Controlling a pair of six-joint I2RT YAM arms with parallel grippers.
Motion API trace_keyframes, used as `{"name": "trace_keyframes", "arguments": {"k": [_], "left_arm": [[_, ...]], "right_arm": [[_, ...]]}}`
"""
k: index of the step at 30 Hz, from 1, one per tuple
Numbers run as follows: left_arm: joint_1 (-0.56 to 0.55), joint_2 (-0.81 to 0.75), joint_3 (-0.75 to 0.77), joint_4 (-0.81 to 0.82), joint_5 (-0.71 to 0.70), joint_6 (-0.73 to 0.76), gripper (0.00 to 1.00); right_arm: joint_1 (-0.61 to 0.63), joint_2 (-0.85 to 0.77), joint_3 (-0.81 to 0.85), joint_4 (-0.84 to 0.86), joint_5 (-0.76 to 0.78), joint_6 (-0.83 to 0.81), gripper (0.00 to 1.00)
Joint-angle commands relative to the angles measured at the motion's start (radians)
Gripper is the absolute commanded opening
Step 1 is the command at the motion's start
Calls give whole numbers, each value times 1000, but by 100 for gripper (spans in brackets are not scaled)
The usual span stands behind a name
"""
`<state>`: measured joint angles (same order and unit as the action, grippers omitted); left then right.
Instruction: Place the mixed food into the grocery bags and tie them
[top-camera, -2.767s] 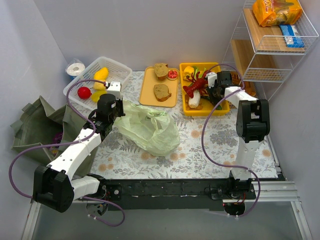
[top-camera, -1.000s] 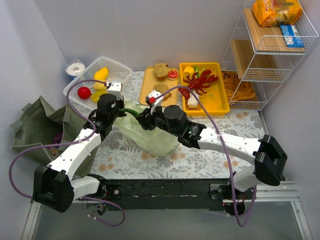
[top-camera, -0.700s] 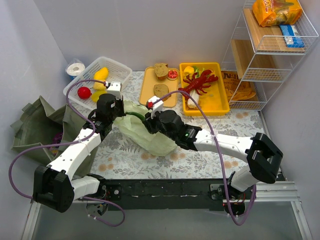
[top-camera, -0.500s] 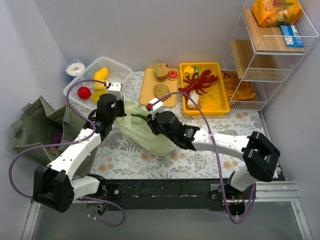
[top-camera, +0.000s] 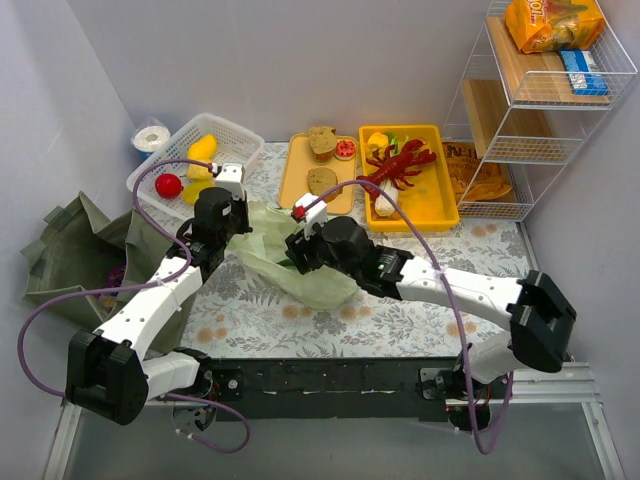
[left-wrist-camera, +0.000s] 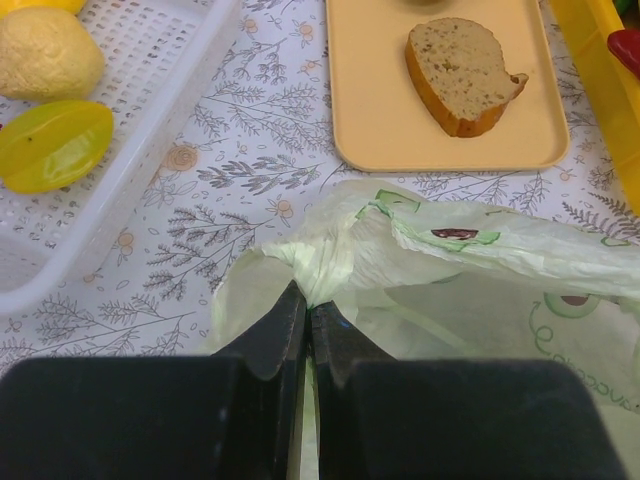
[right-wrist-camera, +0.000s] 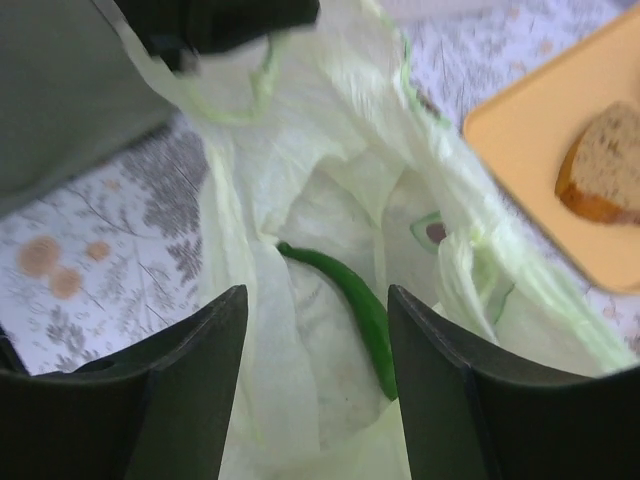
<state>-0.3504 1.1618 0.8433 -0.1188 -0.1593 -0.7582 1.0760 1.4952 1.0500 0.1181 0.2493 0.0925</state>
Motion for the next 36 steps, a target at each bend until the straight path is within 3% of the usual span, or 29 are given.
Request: {"name": "trace_keyframes", "arguments": {"k": [1, 6, 8, 12, 15, 23, 36], "left_arm": [[2, -21, -15, 15, -89, 34, 0], [5, -22, -38, 42, -404, 105, 0], [13, -30, -52, 57, -459, 128, 0], [51, -53, -73, 99, -516, 141, 0], [86, -71, -85, 140, -582, 160, 0], [134, -79, -96, 168, -556, 151, 0], [137, -83, -75, 125, -415, 83, 0]], "right_arm": [[4, -148, 83, 133, -39, -31, 64], [-62, -104, 201, 62, -10, -89, 68], [-143, -67, 237, 26, -51, -67, 69], [-333, 127, 361, -107, -281, 39, 69], [-390, 291, 540, -213, -289, 27, 69], [-459, 614, 791, -314, -312, 23, 73], [-481, 858, 972, -344, -160, -152, 79]]}}
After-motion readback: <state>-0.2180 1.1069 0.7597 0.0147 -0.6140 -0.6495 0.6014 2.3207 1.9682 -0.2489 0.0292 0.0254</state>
